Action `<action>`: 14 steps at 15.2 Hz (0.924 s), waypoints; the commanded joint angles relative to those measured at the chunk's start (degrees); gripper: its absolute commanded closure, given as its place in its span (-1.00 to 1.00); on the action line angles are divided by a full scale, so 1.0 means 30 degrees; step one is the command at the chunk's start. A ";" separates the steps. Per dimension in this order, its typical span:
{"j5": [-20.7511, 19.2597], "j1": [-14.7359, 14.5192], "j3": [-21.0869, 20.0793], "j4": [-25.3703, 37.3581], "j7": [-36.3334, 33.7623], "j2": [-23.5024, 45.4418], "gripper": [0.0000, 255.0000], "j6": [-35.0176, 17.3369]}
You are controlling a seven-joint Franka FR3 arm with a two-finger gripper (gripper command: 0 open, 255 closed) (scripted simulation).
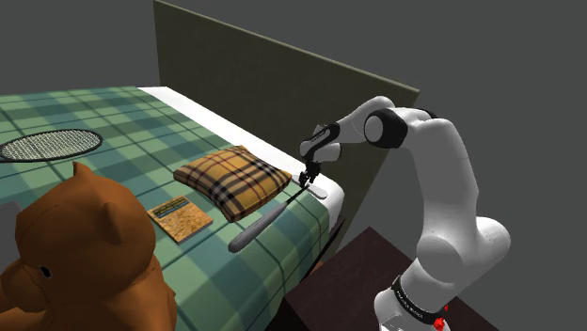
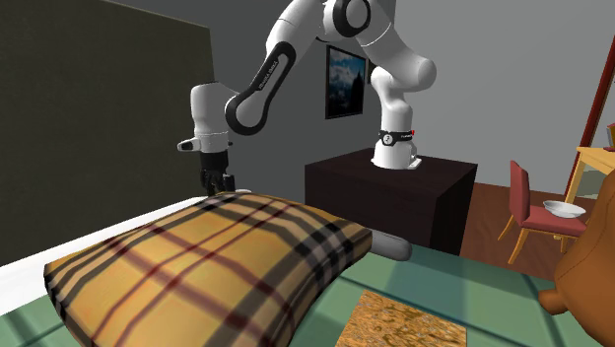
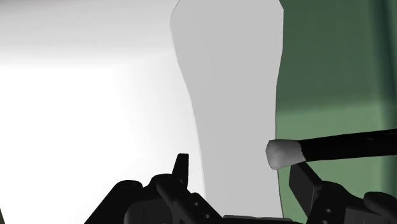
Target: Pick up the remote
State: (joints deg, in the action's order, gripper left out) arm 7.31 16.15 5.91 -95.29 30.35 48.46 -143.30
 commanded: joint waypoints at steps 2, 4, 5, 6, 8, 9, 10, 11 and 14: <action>0.0011 0.0006 -0.0008 0.0010 -0.0001 0.0051 1.00 -0.0039; 0.0011 0.0011 -0.0007 0.0008 0.0005 0.0048 1.00 -0.0038; 0.0011 0.0015 -0.0006 0.0008 0.0009 0.0043 1.00 -0.0032; 0.0011 0.0016 -0.0006 -0.0001 0.0010 0.0041 1.00 -0.0039; -0.0010 -0.0036 0.0015 -0.0126 -0.0032 -0.0204 1.00 0.0080; -0.0028 -0.0053 0.0038 -0.0217 -0.0042 -0.0422 1.00 0.0207; -0.0047 -0.0071 0.0061 -0.0303 -0.0053 -0.0637 1.00 0.0337; -0.0068 -0.0089 0.0085 -0.0374 -0.0064 -0.0846 1.00 0.0474; -0.0130 -0.0141 0.0154 -0.0584 -0.0100 -0.1470 1.00 0.0889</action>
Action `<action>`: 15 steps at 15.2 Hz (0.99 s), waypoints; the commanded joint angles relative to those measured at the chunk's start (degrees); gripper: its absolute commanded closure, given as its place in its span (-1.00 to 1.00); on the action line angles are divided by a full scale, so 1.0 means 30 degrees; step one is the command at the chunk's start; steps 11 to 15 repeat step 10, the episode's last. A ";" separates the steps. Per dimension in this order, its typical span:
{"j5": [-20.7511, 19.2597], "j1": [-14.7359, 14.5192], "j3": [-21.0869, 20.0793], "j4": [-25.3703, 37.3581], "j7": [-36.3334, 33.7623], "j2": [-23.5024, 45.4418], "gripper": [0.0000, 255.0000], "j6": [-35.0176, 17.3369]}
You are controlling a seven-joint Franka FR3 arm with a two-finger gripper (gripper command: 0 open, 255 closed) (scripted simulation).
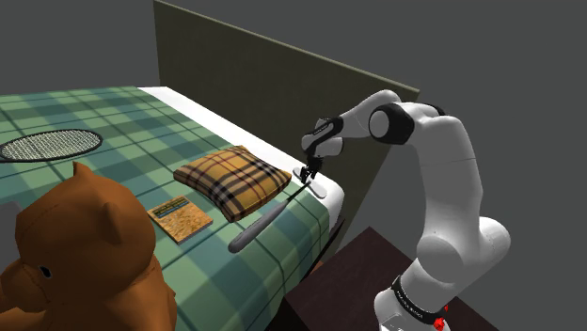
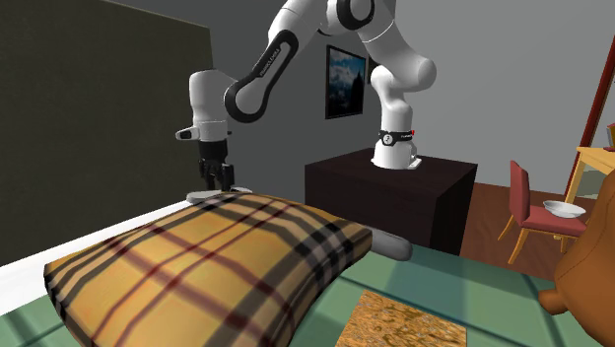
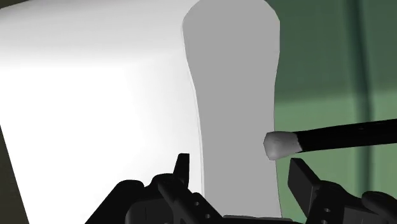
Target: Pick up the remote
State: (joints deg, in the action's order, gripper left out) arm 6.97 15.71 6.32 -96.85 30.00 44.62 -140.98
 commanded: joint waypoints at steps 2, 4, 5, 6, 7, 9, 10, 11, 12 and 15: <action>-0.0060 -0.0028 0.0065 -0.0183 -0.0007 -0.0595 1.00 0.0405; -0.0105 -0.0062 0.0111 -0.0282 -0.0034 -0.0992 1.00 0.0702; -0.0128 -0.0079 0.0134 -0.0334 -0.0047 -0.1192 1.00 0.0850; -0.0152 -0.0095 0.0157 -0.0364 -0.0061 -0.1380 1.00 0.1008; -0.0175 -0.0112 0.0179 -0.0407 -0.0075 -0.1576 1.00 0.1160; -0.0204 -0.0130 0.0204 -0.0436 -0.0091 -0.1789 1.00 0.1345; -0.0204 -0.0130 0.0204 -0.0434 -0.0092 -0.1788 1.00 0.1346; -0.0204 -0.0130 0.0204 -0.0434 -0.0092 -0.1788 1.00 0.1346; -0.0204 -0.0130 0.0204 -0.0434 -0.0092 -0.1788 1.00 0.1346; -0.0204 -0.0130 0.0204 -0.0434 -0.0092 -0.1788 1.00 0.1346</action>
